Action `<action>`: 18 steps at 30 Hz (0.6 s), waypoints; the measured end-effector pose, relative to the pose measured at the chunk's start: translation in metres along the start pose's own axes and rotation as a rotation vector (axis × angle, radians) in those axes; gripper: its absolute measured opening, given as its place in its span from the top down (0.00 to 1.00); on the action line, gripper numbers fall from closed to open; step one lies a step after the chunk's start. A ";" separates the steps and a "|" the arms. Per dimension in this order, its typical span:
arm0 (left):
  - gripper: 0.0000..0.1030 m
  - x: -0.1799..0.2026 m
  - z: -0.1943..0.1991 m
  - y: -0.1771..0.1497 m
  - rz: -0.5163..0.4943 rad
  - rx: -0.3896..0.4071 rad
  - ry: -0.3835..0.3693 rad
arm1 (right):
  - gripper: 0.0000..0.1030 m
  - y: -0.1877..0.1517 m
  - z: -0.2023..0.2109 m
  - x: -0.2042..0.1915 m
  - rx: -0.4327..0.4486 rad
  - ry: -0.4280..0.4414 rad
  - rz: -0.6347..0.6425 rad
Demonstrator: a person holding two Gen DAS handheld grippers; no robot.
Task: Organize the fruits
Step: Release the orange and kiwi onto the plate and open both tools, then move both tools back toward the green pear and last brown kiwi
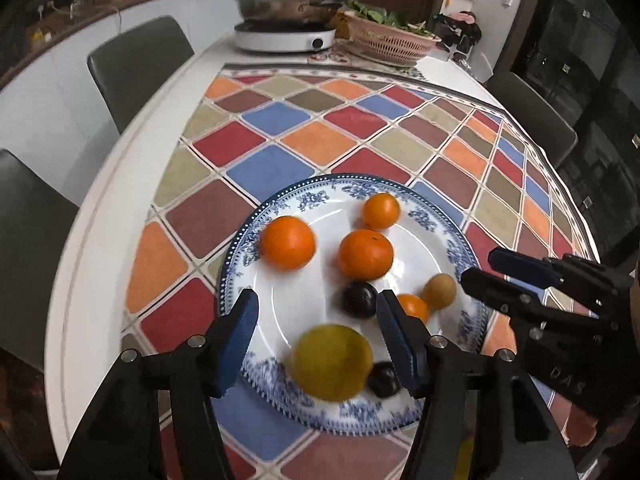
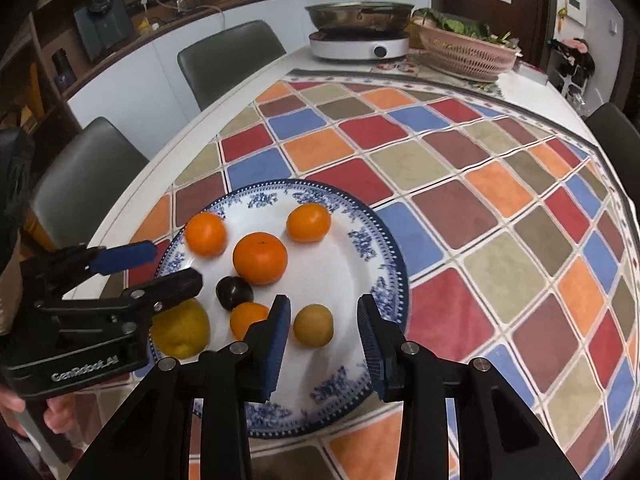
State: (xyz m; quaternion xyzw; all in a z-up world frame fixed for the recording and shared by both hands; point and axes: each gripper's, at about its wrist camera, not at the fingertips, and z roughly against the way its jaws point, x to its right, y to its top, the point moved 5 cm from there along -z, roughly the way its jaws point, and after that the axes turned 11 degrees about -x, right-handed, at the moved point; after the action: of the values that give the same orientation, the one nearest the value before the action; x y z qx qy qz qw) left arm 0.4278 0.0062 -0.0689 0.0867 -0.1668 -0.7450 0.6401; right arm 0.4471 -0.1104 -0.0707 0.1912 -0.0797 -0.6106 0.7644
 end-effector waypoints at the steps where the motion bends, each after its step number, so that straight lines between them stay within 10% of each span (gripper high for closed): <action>1: 0.41 0.001 0.004 -0.002 -0.002 0.007 0.010 | 0.65 -0.002 0.005 0.001 0.008 0.005 -0.004; 18: 0.34 0.038 0.099 -0.079 -0.041 0.202 0.043 | 0.48 -0.067 0.100 -0.011 0.186 -0.039 0.047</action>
State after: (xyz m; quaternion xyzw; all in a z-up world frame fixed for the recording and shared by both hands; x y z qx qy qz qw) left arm 0.3148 -0.0075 -0.0017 0.1699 -0.2254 -0.7355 0.6160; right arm 0.3486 -0.1311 -0.0038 0.2475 -0.1556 -0.5859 0.7558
